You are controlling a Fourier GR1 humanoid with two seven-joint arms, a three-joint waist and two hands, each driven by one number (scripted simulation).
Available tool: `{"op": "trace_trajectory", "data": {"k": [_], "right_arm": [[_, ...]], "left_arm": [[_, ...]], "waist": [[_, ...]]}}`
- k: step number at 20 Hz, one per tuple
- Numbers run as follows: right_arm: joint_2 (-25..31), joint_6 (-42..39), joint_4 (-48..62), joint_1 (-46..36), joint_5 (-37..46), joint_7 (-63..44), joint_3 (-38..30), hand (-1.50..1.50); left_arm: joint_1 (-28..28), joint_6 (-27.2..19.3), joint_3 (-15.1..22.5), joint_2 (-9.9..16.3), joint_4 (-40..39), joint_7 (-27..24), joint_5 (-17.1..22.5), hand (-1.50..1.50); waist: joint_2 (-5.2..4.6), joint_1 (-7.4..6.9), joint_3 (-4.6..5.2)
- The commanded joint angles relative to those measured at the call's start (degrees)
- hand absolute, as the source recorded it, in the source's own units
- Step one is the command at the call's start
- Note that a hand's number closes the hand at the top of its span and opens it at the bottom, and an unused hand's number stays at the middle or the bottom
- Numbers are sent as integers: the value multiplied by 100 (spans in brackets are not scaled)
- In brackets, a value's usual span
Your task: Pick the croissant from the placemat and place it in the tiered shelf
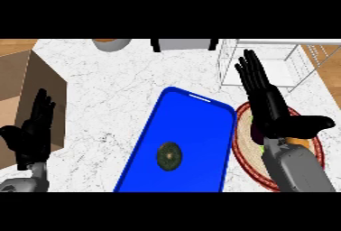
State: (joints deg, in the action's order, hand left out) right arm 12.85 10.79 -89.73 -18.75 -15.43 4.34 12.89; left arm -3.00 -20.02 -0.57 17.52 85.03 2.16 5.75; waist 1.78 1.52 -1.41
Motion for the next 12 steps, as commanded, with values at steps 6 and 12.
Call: {"op": "trace_trajectory", "data": {"k": [6, 12], "right_arm": [[1891, -2664, 762, 467, -1084, 178, -1001, 150], [2110, -3388, 2304, 587, -1922, 788, -2288, -150]], "left_arm": [[-343, 399, 112, 177, 755, 160, 88, 0], [-132, 410, 411, -146, 950, 449, 134, 0]], "waist": [[-188, -140, 126], [-197, -174, 128]]}}
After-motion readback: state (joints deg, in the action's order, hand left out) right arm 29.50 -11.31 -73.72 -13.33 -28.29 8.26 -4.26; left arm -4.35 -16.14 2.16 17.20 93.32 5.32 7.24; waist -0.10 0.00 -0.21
